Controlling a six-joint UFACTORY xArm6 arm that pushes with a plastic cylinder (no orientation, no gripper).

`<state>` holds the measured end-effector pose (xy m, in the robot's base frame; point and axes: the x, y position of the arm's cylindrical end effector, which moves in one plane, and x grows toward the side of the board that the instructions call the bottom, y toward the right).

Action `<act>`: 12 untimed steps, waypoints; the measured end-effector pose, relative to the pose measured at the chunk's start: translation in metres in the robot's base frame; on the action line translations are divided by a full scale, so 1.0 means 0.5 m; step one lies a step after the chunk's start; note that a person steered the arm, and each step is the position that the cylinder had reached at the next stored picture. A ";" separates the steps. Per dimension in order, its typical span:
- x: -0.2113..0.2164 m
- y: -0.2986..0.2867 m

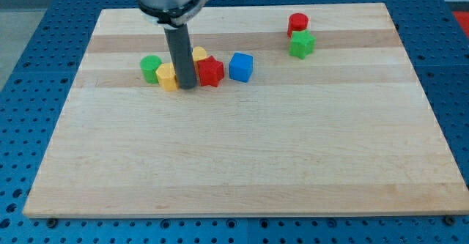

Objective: Place the red star to the bottom of the green star

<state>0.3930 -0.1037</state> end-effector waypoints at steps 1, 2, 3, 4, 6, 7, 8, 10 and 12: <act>-0.067 -0.001; -0.091 0.014; -0.066 0.048; -0.004 0.089; 0.078 0.043; 0.094 0.024; 0.094 0.087; 0.094 0.245; 0.175 0.272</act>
<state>0.4805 0.0324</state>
